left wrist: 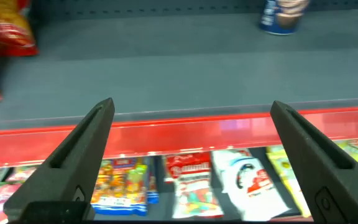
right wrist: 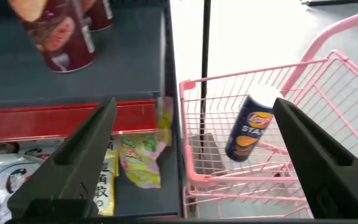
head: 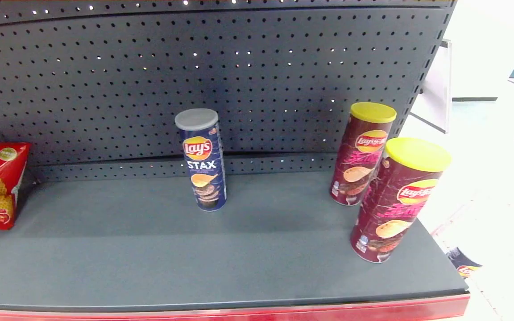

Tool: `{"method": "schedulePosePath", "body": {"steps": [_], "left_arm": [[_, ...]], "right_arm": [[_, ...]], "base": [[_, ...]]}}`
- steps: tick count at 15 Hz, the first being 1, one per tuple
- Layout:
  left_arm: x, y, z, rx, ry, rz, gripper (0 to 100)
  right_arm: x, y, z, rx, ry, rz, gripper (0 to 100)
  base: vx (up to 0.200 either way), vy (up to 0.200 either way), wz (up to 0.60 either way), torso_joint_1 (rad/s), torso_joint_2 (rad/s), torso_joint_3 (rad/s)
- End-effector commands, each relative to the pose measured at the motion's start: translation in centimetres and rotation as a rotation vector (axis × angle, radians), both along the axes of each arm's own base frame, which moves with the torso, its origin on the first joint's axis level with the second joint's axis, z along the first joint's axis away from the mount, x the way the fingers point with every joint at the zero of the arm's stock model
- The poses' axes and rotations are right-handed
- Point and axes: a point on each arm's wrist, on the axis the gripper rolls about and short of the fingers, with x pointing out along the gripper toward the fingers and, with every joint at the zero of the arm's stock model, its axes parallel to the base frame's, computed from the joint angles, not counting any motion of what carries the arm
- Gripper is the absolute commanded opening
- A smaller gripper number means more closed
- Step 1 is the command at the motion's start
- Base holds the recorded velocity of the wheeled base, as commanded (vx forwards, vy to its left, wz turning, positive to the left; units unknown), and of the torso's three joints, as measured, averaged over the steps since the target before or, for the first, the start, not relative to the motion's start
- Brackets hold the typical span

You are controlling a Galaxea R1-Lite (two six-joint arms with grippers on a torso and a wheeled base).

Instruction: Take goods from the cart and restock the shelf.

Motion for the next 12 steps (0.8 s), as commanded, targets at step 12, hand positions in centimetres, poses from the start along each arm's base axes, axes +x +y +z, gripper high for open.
{"method": "schedulePosePath", "body": {"steps": [12], "left_arm": [[0.01,0.0,0.0,0.0,0.001,0.0,100]], "right_arm": [[0.01,0.0,0.0,0.0,0.001,0.0,100]], "base": [[0.0,-0.2,0.0,0.004,0.0,0.004]]}}
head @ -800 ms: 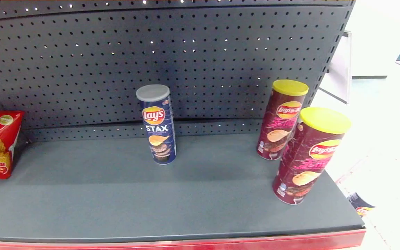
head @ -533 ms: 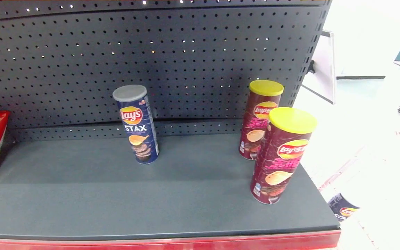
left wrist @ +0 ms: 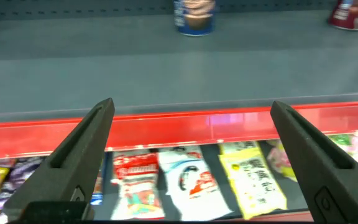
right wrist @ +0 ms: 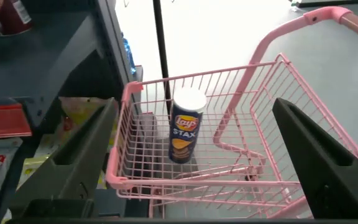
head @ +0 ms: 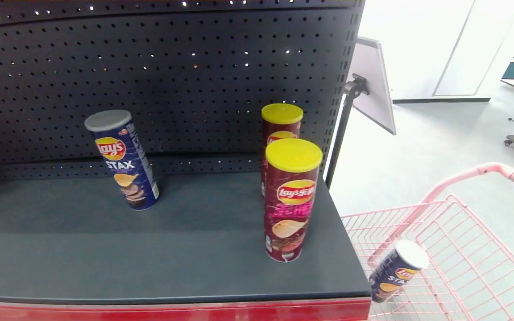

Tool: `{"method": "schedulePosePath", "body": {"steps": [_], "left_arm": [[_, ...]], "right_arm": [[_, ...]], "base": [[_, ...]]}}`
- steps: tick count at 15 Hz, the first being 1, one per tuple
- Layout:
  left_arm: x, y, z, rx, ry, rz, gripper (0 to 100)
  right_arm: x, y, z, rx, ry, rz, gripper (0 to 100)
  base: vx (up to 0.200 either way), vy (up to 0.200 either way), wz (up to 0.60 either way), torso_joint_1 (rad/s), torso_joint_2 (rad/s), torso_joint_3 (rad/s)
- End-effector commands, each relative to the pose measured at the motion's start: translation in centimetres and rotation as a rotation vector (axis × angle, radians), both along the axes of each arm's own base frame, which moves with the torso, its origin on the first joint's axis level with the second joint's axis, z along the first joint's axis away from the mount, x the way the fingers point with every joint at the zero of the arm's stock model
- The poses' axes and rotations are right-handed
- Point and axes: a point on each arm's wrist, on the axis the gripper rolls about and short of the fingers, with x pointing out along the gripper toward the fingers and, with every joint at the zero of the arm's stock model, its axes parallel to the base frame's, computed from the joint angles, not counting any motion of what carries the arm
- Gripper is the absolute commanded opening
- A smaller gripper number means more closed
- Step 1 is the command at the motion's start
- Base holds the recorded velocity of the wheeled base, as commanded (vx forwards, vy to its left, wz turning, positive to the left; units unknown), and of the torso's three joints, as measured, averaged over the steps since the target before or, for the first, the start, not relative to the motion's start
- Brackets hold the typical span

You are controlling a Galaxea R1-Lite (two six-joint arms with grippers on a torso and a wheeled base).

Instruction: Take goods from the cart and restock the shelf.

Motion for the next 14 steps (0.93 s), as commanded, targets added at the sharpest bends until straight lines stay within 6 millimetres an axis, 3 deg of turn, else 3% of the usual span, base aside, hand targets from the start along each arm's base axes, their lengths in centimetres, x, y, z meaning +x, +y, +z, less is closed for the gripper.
{"method": "schedulePosePath", "body": {"steps": [1,10,14], "left_arm": [[0.01,0.0,-0.01,0.0,0.002,0.0,100],[0.01,0.0,-0.01,0.0,0.002,-0.001,100],[0.01,0.0,-0.01,-0.002,0.002,0.0,100]], "right_arm": [[0.01,0.0,0.0,0.0,0.001,0.0,100],[0.01,0.0,0.0,-0.001,0.001,0.0,100],[0.01,0.0,0.0,-0.001,0.001,0.0,100]], "base": [[0.0,-0.2,0.0,-0.002,0.01,0.002],[0.0,-0.2,0.0,0.001,0.0,0.002],[0.0,0.0,0.0,0.0,0.0,0.0]]}}
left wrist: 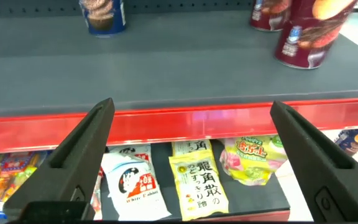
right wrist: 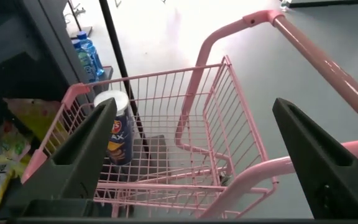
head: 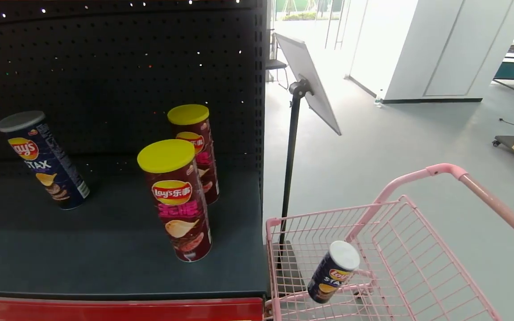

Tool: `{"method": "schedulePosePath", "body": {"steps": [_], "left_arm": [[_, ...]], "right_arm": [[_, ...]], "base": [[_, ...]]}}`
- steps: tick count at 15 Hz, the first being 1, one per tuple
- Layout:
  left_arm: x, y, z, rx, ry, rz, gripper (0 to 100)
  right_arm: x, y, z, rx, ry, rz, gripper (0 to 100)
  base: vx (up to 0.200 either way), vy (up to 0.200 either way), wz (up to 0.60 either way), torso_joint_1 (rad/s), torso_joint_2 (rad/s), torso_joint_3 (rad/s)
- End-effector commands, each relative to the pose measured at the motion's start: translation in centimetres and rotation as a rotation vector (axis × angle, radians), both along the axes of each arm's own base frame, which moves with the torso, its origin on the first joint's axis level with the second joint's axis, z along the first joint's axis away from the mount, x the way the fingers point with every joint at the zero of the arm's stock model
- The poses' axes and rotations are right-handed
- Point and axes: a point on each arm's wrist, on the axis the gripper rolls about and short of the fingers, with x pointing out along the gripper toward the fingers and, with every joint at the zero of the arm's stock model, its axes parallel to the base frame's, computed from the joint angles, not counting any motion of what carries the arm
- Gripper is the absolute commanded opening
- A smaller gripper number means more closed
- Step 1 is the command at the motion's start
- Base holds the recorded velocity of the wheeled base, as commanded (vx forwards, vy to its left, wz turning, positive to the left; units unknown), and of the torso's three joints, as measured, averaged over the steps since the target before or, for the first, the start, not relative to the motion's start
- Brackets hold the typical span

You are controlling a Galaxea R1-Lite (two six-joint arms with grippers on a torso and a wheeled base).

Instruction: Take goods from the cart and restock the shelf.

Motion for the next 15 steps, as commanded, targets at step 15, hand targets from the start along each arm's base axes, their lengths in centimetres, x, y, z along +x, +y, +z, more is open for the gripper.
{"method": "schedulePosePath", "body": {"steps": [15], "left_arm": [[0.01,0.0,-0.01,-0.001,0.002,0.001,100]], "right_arm": [[0.01,0.0,0.0,0.003,0.001,0.002,100]], "base": [[-0.08,0.0,0.0,0.001,0.0,0.001]]}}
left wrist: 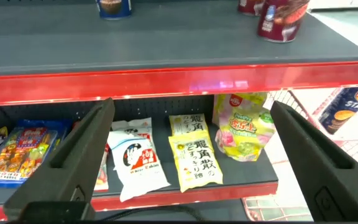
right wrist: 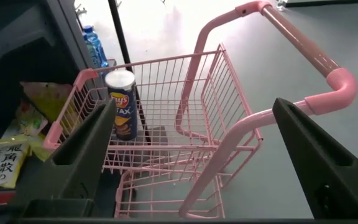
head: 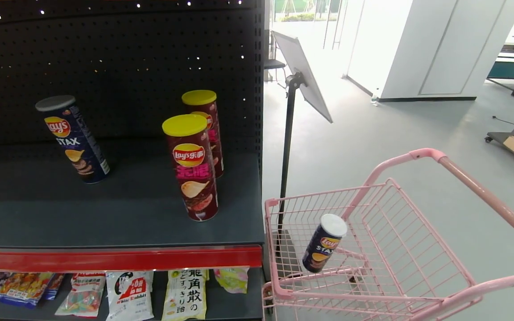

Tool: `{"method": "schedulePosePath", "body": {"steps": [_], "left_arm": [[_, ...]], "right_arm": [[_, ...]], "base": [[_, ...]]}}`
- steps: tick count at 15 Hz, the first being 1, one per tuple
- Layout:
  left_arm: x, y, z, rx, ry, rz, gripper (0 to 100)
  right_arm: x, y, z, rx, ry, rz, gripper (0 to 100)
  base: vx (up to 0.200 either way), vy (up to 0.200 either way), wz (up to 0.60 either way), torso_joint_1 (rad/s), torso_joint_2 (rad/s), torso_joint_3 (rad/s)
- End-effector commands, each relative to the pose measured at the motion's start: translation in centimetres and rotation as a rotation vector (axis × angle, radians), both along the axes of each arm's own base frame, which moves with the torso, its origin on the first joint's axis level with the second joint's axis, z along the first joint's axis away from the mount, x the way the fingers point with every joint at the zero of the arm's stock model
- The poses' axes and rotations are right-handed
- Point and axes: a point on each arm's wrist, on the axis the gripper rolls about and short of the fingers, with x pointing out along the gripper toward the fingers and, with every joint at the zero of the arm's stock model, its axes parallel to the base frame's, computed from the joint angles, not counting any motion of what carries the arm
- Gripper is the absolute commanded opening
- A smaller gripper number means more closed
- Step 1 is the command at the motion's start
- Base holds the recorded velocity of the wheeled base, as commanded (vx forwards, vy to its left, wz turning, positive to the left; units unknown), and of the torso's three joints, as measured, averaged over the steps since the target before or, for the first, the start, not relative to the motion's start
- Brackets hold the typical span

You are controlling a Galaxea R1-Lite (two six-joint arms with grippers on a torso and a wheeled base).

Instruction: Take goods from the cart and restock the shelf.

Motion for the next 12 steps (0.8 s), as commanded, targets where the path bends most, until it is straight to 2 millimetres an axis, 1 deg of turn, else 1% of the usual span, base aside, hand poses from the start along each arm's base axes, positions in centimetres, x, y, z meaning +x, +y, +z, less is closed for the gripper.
{"method": "schedulePosePath", "body": {"steps": [1,4,12], "left_arm": [[0.01,0.0,-0.03,0.0,0.002,0.001,100],[0.01,0.0,-0.03,0.0,0.002,0.001,100],[0.01,0.0,-0.03,0.0,0.002,0.001,100]], "right_arm": [[0.01,0.0,0.0,0.001,0.001,0.001,100],[0.01,0.0,0.0,0.001,0.001,0.001,100],[0.01,0.0,0.0,0.002,0.001,0.001,100]], "base": [[0.0,0.0,0.0,0.0,0.0,0.0],[0.0,0.0,0.0,-0.11,0.3,0.154],[0.0,0.0,0.0,-0.165,0.38,0.221]]}}
